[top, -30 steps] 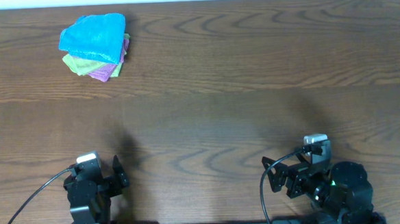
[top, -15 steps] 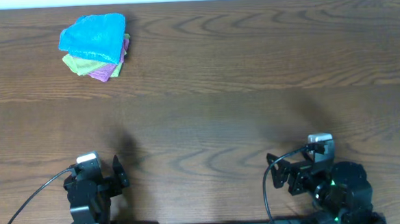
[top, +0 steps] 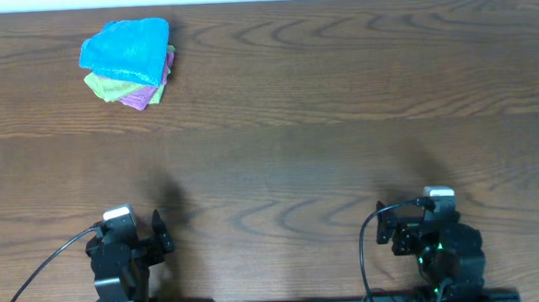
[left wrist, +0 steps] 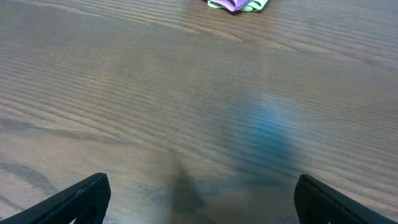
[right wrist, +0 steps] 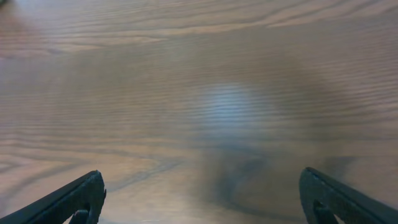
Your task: Fold the cloth
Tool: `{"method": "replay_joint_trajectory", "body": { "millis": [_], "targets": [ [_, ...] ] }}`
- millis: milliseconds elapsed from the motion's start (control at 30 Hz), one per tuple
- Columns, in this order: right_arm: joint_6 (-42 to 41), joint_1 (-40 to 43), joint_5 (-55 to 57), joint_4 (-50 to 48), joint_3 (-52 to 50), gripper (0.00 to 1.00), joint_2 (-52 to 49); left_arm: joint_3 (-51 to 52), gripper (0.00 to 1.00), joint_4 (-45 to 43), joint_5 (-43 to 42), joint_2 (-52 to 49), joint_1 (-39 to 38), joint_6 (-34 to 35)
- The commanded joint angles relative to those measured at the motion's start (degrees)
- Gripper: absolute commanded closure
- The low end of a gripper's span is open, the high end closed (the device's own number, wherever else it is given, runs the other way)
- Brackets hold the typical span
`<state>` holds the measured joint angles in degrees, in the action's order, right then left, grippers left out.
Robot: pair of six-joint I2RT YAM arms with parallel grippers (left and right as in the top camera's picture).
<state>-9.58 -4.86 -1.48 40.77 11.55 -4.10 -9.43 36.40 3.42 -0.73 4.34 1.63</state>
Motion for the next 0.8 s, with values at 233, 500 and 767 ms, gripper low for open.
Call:
{"method": "replay_joint_trajectory", "body": {
  "millis": [233,500,767],
  "targets": [
    [7.15,4.70,0.00,1.03,-2.40,0.01,2.78,0.52,0.05,0.26,0.50,0.52,0.13,-0.35],
    [7.08,4.94,-0.07,0.98,-2.40,0.01,3.82,0.52,0.05,0.26,0.50,0.52,0.13,-0.35],
    [7.08,4.94,-0.07,0.94,-2.40,0.01,3.72,0.52,0.05,0.26,0.50,0.52,0.13,-0.35]
  ]
}}
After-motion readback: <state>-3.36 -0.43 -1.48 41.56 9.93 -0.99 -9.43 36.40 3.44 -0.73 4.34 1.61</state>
